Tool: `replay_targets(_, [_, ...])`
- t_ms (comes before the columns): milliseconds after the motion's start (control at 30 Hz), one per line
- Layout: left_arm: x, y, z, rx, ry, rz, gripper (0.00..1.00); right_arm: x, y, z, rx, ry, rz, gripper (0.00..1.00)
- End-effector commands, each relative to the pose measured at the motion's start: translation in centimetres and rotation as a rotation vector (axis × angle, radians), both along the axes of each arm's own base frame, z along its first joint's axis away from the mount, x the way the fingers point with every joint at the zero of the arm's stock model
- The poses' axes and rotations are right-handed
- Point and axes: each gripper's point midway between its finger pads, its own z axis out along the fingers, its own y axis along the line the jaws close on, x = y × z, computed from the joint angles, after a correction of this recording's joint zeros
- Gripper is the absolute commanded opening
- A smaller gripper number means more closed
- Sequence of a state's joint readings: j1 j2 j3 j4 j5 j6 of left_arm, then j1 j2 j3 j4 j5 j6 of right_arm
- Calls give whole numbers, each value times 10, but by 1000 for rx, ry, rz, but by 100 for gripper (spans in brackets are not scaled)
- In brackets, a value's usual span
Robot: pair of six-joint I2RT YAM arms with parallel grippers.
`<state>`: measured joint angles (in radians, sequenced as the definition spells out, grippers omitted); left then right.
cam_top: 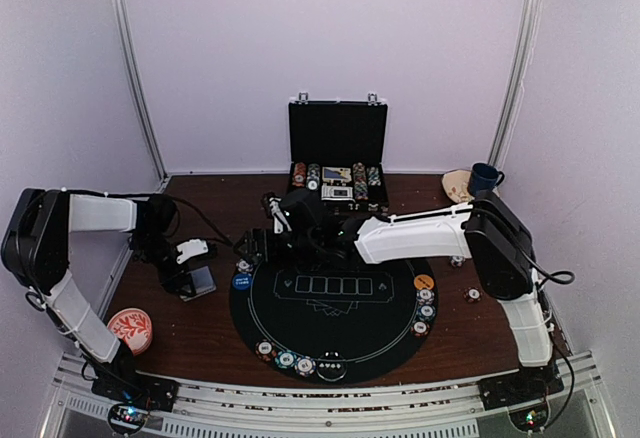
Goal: Distribute texas hold em gaming equipment
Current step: Pick up the poker card from the center of the board.
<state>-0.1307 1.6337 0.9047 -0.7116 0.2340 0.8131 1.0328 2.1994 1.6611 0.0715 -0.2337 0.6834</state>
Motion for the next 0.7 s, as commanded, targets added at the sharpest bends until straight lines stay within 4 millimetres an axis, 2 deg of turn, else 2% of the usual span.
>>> replay_targets(0, [-10,-6,9,-51,12,-10,0,-14,17,-15,27,59,51,93])
replay_targets(67, [-9,-9,13,-65,-1,-15,0,-18,21,-19,49,83,65,92])
replay_targets(300, [-11,-13,19,-99,-25,-21,0,-26,34,-11,118,121,92,92])
replay_targets(667, [-16,-19,31,-141,-68,-47,3,-29,54,-23,142,159,116,91])
